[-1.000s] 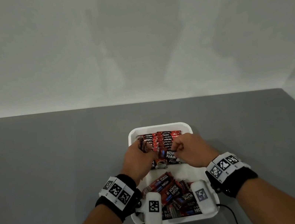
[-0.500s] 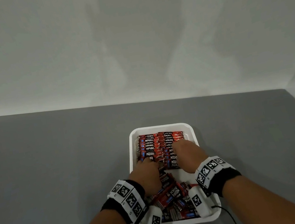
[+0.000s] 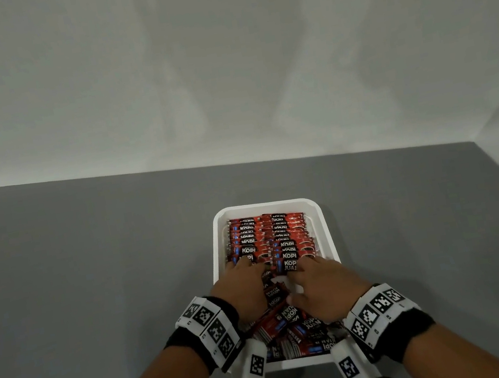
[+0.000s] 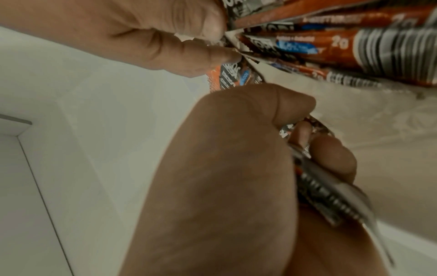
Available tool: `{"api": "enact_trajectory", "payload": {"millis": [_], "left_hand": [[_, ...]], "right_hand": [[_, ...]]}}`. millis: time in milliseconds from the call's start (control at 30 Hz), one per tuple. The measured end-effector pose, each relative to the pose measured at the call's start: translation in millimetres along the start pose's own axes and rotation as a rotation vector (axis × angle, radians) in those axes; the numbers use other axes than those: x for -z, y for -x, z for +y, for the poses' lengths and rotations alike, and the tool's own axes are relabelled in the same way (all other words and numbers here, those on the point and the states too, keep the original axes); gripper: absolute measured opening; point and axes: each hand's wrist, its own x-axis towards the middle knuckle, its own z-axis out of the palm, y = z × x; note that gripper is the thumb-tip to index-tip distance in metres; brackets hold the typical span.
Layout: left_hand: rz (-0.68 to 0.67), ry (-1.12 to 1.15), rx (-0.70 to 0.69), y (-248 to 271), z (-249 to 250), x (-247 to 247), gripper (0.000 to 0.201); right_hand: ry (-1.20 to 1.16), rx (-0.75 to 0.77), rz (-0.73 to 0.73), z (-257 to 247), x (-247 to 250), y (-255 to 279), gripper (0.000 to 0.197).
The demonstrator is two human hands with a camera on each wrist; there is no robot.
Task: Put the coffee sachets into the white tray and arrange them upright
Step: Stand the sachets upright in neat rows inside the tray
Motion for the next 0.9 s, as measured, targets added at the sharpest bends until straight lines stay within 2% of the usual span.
{"api": "enact_trajectory", "payload": {"millis": [200, 400, 467, 533, 633, 700, 767, 900], "left_hand": [[-0.008, 0.005, 0.02, 3.2, 2.7, 2.3, 0.065], [0.057, 0.14, 0.01, 8.4, 4.4, 9.1, 0.05], [0.138, 0.34, -0.028, 14.3, 5.6, 17.1, 0.033], [0.198, 0.659, -0.024, 22.8, 9.9, 27.5, 0.017], [0.171, 1.268, 0.063, 30.2, 12.7, 37.1, 0.026], [0.165, 1.569, 0.041, 32.1, 15.2, 40.4, 0.025], [0.235, 1.695, -0.003, 33.9, 21.2, 43.3, 0.023], [0.399, 1.733, -0.069, 33.2, 32.6, 40.0, 0.023]], "right_hand": [[-0.017, -0.034, -0.019, -1.8, 0.3, -0.4, 0.059], [-0.063, -0.045, -0.05, -2.0, 8.0, 1.3, 0.06], [-0.114, -0.043, -0.063, -1.4, 12.5, 1.9, 0.058], [-0.207, -0.043, -0.058, -0.2, 17.1, 1.9, 0.055], [-0.379, -0.011, 0.056, -2.1, 33.6, 4.9, 0.051], [-0.593, -0.004, 0.137, -10.9, 47.7, 8.2, 0.034], [-0.835, -0.009, 0.193, -22.5, 56.3, 8.2, 0.02], [-1.093, -0.057, 0.349, -34.3, 59.6, 3.0, 0.02]]}}
